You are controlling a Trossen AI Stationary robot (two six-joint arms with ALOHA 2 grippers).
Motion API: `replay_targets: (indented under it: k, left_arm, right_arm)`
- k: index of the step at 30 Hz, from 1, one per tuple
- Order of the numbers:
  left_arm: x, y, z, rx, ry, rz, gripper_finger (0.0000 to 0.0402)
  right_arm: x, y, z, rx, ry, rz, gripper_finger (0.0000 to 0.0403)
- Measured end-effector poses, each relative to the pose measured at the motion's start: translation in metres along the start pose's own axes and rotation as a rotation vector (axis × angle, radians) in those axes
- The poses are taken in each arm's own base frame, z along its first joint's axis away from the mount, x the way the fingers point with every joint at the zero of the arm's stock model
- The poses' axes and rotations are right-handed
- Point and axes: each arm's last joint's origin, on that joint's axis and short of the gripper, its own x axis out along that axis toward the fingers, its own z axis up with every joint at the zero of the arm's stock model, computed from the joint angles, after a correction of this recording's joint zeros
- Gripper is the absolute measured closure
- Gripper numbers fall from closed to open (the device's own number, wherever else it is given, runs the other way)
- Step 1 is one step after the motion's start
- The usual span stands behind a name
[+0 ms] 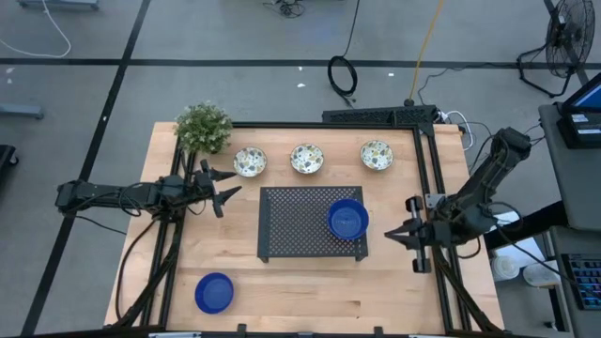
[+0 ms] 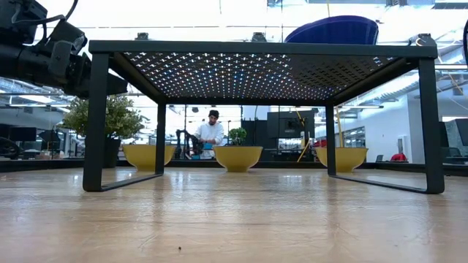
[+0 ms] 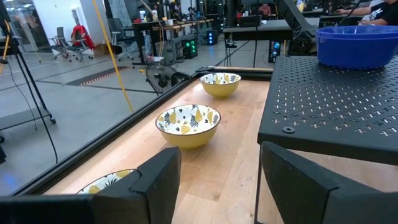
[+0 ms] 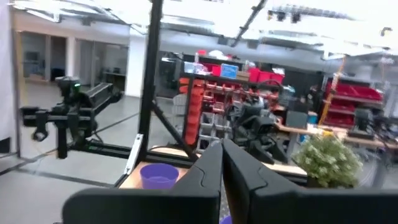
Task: Pick & Place Mini bowls
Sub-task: Stack the blue bowl on the stacked blue bowls on the shelf
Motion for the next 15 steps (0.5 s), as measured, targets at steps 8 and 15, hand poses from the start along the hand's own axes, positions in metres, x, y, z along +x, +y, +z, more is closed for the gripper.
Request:
replay_targets:
  k: [8,15]
  left_arm:
    - [0.000,0.000,0.000,0.000,0.000,0.000,0.0174]
    - [0.000,0.000,0.000,0.000,0.000,0.000,0.0174]
  right_arm:
    - [-0.004,0.001,-0.014,-0.064,0.025,0.033,0.0403]
    - [-0.004,-0.007,-0.030,-0.074,0.021,-0.023,0.0403]
